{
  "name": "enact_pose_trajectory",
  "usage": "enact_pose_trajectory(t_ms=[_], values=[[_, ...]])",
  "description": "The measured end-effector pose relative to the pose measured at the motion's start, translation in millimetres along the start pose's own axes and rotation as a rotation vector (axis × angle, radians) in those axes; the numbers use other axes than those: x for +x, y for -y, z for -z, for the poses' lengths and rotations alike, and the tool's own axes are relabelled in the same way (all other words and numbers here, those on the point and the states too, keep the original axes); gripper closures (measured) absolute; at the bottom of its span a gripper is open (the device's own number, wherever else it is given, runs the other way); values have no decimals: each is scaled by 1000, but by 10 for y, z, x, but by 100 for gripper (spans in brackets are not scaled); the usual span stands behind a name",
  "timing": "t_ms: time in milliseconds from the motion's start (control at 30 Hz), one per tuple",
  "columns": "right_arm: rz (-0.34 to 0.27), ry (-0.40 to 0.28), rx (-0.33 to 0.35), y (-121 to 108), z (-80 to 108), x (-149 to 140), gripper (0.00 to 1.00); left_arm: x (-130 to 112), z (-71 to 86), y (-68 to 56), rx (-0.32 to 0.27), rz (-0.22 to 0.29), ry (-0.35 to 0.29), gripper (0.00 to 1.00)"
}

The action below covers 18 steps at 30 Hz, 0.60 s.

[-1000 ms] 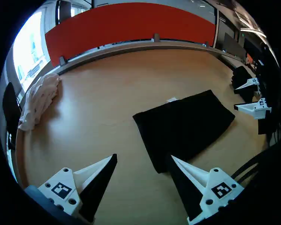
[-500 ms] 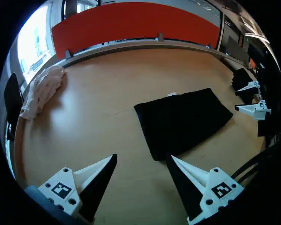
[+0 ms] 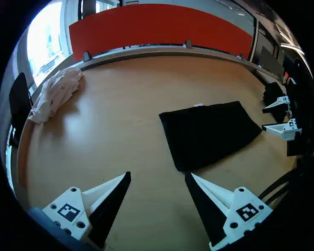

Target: Fold towel

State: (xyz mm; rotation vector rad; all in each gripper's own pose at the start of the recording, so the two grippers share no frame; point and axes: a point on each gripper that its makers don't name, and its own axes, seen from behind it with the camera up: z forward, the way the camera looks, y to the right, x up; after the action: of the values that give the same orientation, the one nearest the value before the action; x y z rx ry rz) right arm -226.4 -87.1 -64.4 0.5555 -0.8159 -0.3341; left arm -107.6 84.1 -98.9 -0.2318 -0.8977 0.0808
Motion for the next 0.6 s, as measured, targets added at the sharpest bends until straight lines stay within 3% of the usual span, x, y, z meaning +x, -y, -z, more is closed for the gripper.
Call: enact_pose_trajectory(t_ms=[367, 600], values=[[31, 29, 44, 29, -64, -119, 2, -109, 124, 70, 19, 28, 6, 4], [59, 66, 90, 93, -106, -296, 22, -193, 186, 106, 27, 46, 13, 4]])
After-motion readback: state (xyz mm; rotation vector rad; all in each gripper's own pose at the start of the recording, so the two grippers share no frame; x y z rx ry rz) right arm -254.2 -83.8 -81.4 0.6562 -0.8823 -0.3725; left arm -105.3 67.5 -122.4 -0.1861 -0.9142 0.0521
